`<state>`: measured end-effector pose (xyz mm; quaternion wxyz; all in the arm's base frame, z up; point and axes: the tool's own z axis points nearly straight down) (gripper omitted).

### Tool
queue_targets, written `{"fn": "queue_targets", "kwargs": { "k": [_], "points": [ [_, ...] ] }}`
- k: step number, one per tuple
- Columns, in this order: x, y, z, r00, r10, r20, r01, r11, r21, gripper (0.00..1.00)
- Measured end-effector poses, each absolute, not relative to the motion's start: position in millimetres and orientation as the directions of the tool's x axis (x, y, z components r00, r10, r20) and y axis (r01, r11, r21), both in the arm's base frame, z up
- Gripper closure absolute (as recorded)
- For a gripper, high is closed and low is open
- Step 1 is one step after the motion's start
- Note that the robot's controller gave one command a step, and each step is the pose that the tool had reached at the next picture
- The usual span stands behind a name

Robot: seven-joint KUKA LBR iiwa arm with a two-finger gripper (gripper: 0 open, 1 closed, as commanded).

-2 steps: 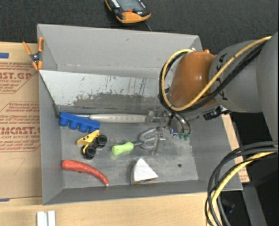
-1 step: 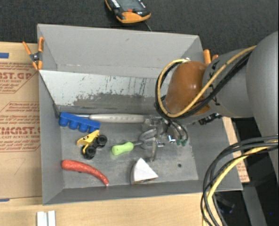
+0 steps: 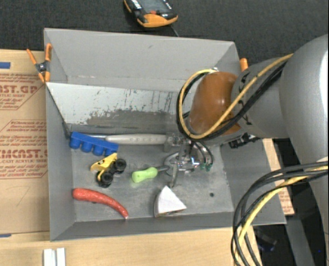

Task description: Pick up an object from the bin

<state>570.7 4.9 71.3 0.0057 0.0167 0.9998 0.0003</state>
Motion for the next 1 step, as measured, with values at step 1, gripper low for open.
{"fn": "queue_targets", "kwargs": {
  "k": [1],
  "points": [
    [566.5,-6.4,76.4,-0.999,-0.038,0.000,-0.038,0.999,0.001,1.00]
  ]
}}
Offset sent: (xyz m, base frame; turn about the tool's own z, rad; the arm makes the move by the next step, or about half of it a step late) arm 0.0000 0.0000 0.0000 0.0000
